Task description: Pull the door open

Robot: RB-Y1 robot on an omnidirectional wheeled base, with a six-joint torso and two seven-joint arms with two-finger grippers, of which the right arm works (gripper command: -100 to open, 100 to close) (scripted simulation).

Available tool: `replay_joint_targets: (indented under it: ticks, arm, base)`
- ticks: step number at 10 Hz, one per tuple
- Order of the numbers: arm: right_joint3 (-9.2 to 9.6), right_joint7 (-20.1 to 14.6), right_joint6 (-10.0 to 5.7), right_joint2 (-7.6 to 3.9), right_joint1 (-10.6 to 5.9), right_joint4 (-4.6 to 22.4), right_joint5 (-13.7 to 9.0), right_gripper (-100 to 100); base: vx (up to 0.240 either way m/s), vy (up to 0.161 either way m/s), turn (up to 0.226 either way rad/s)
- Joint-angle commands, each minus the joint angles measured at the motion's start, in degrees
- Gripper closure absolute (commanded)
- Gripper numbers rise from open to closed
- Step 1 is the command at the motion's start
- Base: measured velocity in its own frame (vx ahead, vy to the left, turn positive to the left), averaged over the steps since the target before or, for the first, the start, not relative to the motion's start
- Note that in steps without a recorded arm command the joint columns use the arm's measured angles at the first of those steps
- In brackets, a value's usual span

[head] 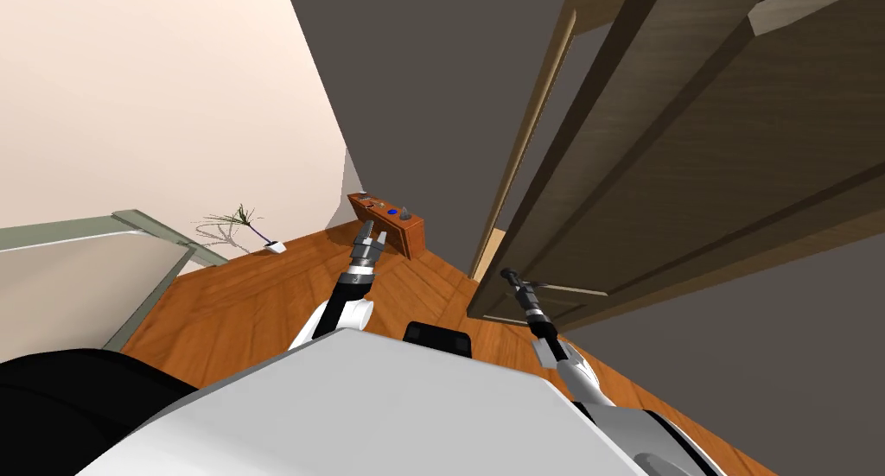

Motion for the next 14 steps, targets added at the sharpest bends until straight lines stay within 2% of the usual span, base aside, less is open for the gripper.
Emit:
replay_joint_targets:
  ticks: [1,3,4,5,6,8,9,10,12,13,14]
  arm:
    - [1.23,-1.66,-1.67,-1.60,1.01,-0.93,0.62,100]
    - [2.02,-2.58,-2.71,-2.28,1.54,-1.10,1.02,100]
    - [1.89,-2.26,-2.34,-1.68,1.02,-0.57,0.95,100]
    - [2.43,-3.04,-4.19,-2.35,1.92,-0.15,1.12,100]
    - [2.70,-3.53,-5.41,-2.95,2.56,0.05,1.18,100]
    - [3.01,-4.08,-6.79,-3.63,3.27,0.28,1.26,100]
    - [3.33,-4.65,-8.21,-4.34,4.01,0.52,1.33,100]
    - [3.48,-4.93,-8.91,-4.68,4.38,0.64,1.36,100]
    - [3.48,-4.93,-8.91,-4.68,4.38,0.64,1.36,100]
    - [4.01,-5.87,-11.27,-5.85,5.60,1.04,1.49,100]
    - [4.10,-6.03,-11.67,-6.05,5.81,1.10,1.51,100]
  base:
    - [-0.175,-0.082,0.107]
    - [-0.172,-0.096,0.077]
    - [-0.076,-0.031,0.025]
    - [-0.107,-0.034,0.139]
    - [-0.173,-0.102,0.171]
    - [-0.170,-0.081,0.108]
    - [-0.172,-0.075,0.136]
    - [-0.160,-0.067,0.113]
    - [-0.048,-0.019,-0.002]
    - [-0.110,-0.036,0.188]
    - [-0.177,-0.087,0.155]
